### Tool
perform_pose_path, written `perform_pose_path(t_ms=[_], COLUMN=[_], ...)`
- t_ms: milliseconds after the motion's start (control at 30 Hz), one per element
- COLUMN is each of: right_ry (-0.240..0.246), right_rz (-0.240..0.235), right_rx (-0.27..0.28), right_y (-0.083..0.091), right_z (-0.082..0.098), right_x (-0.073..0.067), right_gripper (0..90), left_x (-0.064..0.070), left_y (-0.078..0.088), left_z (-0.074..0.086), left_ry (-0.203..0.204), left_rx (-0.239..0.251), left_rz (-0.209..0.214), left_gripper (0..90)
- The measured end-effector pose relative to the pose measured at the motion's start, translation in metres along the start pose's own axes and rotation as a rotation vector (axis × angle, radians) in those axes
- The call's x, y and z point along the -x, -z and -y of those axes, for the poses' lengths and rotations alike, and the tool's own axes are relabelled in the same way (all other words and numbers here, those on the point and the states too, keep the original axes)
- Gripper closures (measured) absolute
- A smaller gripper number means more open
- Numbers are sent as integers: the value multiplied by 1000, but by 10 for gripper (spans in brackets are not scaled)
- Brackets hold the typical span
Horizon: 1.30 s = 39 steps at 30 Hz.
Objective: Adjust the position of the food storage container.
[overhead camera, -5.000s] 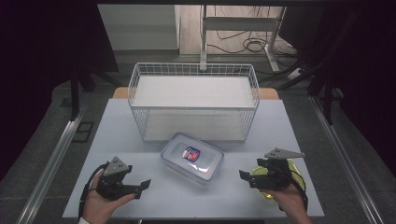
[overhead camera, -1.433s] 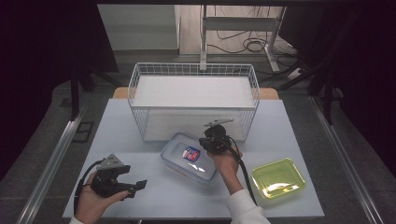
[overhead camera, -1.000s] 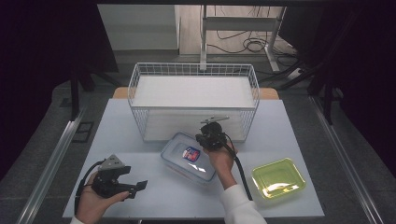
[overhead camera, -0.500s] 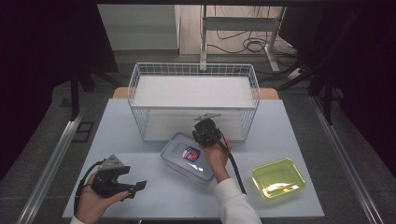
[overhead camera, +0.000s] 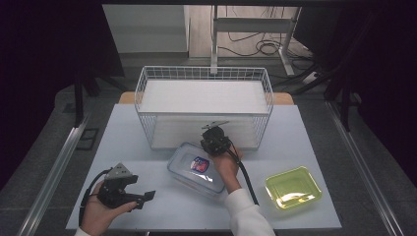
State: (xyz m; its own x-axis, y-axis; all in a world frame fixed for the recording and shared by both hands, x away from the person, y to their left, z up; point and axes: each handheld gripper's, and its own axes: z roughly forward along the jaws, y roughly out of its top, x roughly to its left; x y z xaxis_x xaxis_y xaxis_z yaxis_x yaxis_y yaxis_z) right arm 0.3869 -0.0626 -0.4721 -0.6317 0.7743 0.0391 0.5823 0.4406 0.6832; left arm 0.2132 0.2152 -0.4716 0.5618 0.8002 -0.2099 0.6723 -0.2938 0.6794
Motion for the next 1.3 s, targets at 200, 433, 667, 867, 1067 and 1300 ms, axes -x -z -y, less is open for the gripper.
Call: perform_pose_path(t_ms=[200,433,667,867,1067,1300], right_ry=[19,47,77,95,98,100], right_rz=[-28,-79,-108,-126,-139,-146], right_rx=[-11,-31,-36,-39,-39,-41], right_y=[0,2,2,2,2,3], right_z=[0,2,3,4,5,6], right_x=[-6,-16,-25,-34,-38,-40], right_gripper=[897,897,897,897,897,897], left_x=[-1,-3,-5,-6,-6,-5], left_y=[0,1,7,11,11,12], left_z=[0,0,-2,-3,-3,-4], left_ry=[2,9,14,24,27,27], left_rx=[-1,0,21,38,41,43], left_rz=[-2,-2,-2,5,10,10], left_gripper=[143,144,144,143,143,143])
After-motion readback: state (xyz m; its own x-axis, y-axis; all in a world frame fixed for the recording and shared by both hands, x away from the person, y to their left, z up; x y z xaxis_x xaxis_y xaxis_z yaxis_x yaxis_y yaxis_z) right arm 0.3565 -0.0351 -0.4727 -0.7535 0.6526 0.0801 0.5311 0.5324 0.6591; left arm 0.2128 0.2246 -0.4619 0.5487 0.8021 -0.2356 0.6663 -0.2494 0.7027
